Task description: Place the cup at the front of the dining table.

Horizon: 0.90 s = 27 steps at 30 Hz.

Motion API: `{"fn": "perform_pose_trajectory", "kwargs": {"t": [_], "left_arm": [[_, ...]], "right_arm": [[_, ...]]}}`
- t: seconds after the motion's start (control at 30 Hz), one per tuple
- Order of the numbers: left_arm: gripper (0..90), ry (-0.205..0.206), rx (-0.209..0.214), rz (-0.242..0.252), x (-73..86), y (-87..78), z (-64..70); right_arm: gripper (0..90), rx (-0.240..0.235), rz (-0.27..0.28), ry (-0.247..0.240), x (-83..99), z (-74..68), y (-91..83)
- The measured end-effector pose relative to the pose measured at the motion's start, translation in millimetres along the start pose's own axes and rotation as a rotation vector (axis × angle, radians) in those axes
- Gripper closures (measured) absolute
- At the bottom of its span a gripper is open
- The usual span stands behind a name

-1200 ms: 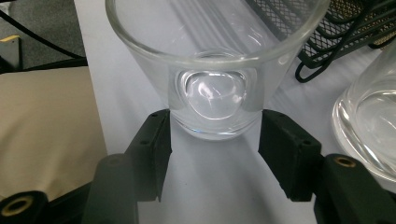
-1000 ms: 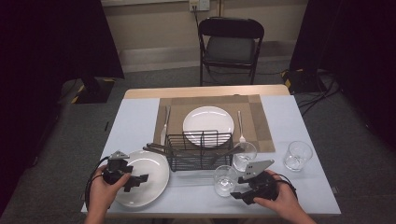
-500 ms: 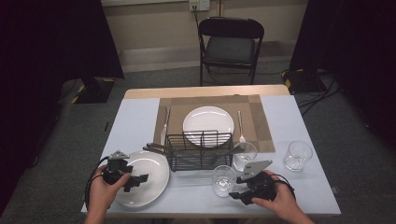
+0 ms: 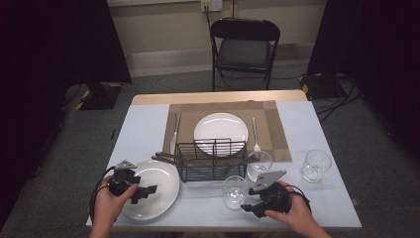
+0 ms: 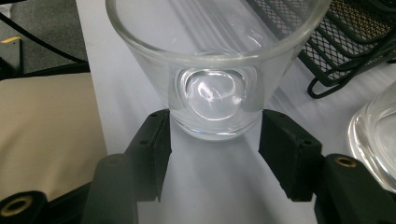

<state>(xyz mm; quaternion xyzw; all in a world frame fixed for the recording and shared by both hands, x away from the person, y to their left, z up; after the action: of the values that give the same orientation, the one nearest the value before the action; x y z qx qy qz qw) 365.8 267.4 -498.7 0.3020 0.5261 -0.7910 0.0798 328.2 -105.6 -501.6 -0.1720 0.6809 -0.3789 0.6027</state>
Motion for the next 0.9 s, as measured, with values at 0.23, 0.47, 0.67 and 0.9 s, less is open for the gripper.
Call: {"fn": "perform_pose_trajectory", "kwargs": {"t": [0.23,0.47,0.67,0.9], "left_arm": [[18.7,0.0,-0.003,0.0,0.1,-0.9,-0.5],[18.7,0.003,-0.003,0.001,-0.4,-1.2,-0.2],[18.8,0.002,-0.003,0.004,-0.5,-1.0,0.1],[18.8,0.003,-0.005,-0.001,-0.3,-1.4,-0.1]], "right_arm": [[43.9,-0.002,0.0,0.003,-1.8,-0.8,1.7],[43.9,0.0,0.001,0.002,-2.4,-1.5,2.5],[43.9,0.0,0.002,-0.002,-4.1,-2.2,4.2],[43.9,0.002,0.0,-0.005,-5.0,-2.6,5.0]]}}
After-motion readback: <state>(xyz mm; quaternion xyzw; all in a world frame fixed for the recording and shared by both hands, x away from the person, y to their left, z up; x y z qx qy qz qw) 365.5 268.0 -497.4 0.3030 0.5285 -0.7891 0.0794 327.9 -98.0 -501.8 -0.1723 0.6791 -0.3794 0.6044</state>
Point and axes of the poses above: each handheld gripper's, and its own axes: y roughly forward along the jaws, x roughly out of its underside, z roughly to its right, the point moved 7 cm from there along y, roughly forward along the jaws, and after that the axes turned 8 degrees about -y, right-handed, at the moved point
